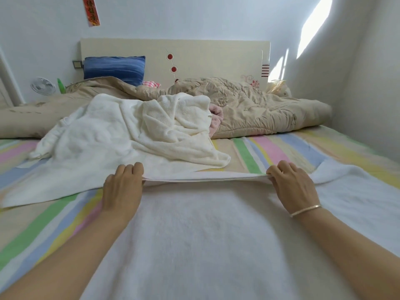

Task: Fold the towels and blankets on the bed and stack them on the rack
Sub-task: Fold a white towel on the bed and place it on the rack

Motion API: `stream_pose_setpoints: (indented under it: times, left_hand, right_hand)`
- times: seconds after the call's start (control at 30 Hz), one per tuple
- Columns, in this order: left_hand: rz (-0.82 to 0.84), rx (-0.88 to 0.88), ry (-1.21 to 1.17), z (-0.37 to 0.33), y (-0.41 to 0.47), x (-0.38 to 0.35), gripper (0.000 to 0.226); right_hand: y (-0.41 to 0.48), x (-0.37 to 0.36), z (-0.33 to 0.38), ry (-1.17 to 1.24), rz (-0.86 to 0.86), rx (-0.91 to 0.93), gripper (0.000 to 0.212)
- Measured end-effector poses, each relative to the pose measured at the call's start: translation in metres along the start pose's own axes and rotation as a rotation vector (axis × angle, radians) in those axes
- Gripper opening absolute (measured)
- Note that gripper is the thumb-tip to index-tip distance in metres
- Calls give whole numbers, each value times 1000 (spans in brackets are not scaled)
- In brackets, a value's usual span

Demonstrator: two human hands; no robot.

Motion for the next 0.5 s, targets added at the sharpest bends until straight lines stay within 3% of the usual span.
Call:
stream_pose_setpoints:
  times: [0.1,0.2,0.33,0.5]
  left_hand:
    - [29,-40,-70,4,-34,45,38]
    - [52,55,-144,9,-73,90,44]
    - [84,202,-242,13,-121,152,46]
    - [131,222,-489,17,-153,205,42]
  right_hand:
    - [-30,54,-5,17,-2,55,23]
    - [-54,109,0,36,64,34,22]
    - [-89,176,9,139,159,-165,5]
    - [-128,219,2,330,286,-437,22]
Point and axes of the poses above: each hand's wrist, its own y-axis towards the middle knuckle, its own x-axis out of the back of the hand, z = x × y, the point moved 3 cm from there along y, towards the middle knuckle, and after that the axes turned 12 degrees about -z, right-handed, at the moved point
